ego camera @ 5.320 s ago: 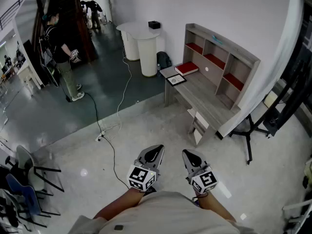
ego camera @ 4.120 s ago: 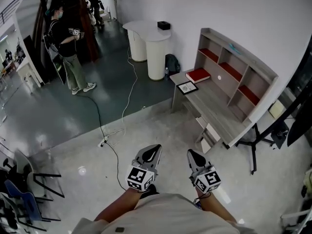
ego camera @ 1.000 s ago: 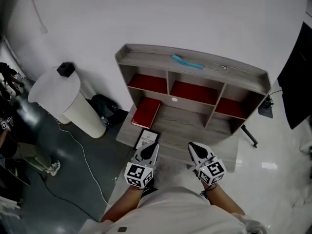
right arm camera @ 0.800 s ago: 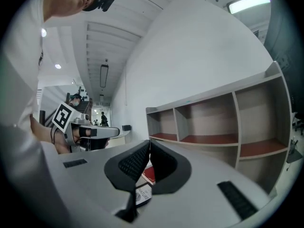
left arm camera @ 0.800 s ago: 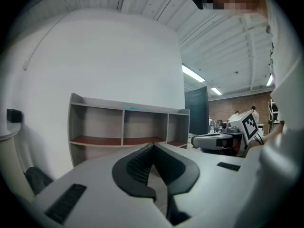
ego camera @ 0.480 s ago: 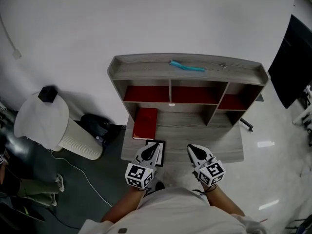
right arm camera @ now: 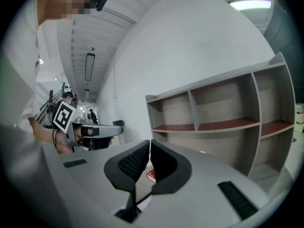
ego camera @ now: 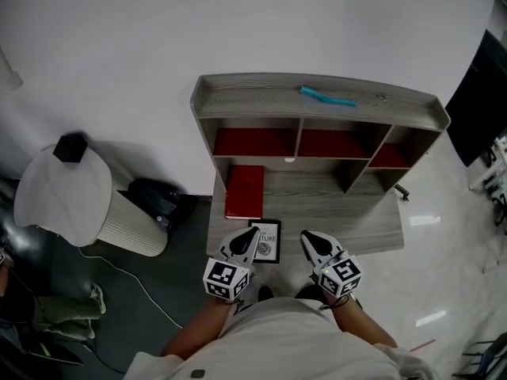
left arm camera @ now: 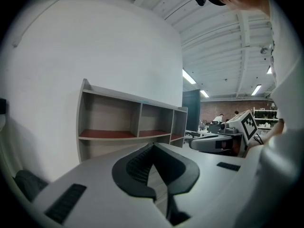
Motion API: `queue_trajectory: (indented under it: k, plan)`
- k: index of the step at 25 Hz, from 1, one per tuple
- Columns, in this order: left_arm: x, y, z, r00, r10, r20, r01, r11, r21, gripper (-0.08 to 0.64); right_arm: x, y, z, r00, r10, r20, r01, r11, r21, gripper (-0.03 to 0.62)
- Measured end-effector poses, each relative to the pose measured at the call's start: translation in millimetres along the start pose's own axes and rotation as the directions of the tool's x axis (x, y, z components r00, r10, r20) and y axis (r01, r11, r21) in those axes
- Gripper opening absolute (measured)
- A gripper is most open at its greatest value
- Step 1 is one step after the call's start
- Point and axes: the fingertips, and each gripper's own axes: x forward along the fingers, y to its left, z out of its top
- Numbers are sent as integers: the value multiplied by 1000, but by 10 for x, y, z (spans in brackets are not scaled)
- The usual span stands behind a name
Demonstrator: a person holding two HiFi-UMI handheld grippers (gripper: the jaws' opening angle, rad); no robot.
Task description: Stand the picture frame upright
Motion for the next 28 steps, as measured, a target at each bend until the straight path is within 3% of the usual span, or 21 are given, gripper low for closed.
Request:
queue_trajectory:
  k: [6,15,18,28]
  plan:
    - [98,196,-271,998,-5,-60,3,999,-37,17,267,4,-248,997,10,-73,-9,1000,19,23]
    - [302,608,-830,981,42,-188,-53,997,-59,17,759,-233,-845,979,49,-197,-30,995,96,25]
    - [392,736,-1098,968,45,-247,-64,995,-70,17,889,-304,-1109,964,68,-257,-35,990,134,28]
    - [587,1054,-2026,903,32,-428,-99,986,-135,19,1142,-538,-2025,897,103,-429,14,965,261,128]
